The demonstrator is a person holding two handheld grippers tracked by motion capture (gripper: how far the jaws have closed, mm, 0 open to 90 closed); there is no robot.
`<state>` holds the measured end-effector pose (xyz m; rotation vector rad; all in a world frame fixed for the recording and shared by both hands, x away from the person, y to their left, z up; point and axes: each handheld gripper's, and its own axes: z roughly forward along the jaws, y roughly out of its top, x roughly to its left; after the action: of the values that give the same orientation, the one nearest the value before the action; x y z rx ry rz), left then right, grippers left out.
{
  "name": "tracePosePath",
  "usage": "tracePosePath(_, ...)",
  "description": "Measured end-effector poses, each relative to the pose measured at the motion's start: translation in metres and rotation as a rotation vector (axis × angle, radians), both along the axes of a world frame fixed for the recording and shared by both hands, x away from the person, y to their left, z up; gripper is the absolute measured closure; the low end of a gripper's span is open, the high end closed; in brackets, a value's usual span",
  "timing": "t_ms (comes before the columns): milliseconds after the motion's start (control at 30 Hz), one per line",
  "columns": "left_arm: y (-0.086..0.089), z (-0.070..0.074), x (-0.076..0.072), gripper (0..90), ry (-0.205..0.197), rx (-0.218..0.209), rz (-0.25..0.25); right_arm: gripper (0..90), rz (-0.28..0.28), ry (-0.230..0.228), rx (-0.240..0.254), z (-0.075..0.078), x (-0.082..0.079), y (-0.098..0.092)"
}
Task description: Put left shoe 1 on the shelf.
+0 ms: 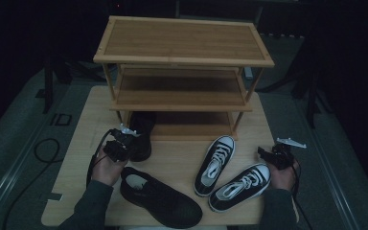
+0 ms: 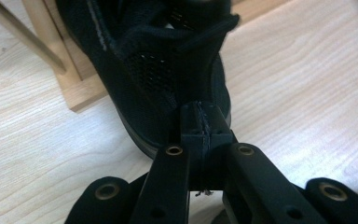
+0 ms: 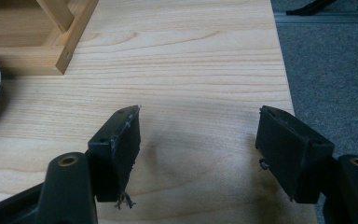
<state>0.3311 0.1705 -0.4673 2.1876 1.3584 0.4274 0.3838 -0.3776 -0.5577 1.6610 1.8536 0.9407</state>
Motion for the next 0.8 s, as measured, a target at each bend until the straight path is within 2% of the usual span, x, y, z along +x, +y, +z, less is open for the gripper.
tracePosePath(300,0.0,-0.002,0.002,89.9,-0.025,0.021,0.016,30.5,0.0,0.0,0.001,0.0,0.0,0.0)
tracePosePath(367,0.0,-0.001,0.001,89.9,-0.045,0.053,0.039,30.5,0.0,0.0,0.001,0.0,0.0,0.0)
tracePosePath(467,0.007,-0.001,0.003,89.9,-0.059,0.071,0.079,30.5,0.0,0.0,0.001,0.0,0.0,0.0)
tracePosePath(567,0.014,-0.002,0.006,89.8,-0.063,0.059,0.095,30.5,0.0,0.0,0.0,0.0,0.0,0.0)
tracePosePath(700,0.017,-0.004,0.007,89.8,-0.09,0.099,0.131,30.5,0.0,0.0,0.0,0.0,0.0,0.0)
tracePosePath(800,0.022,-0.005,0.007,89.8,-0.094,0.064,0.156,30.5,0.0,0.0,0.0,0.0,0.0,0.0)
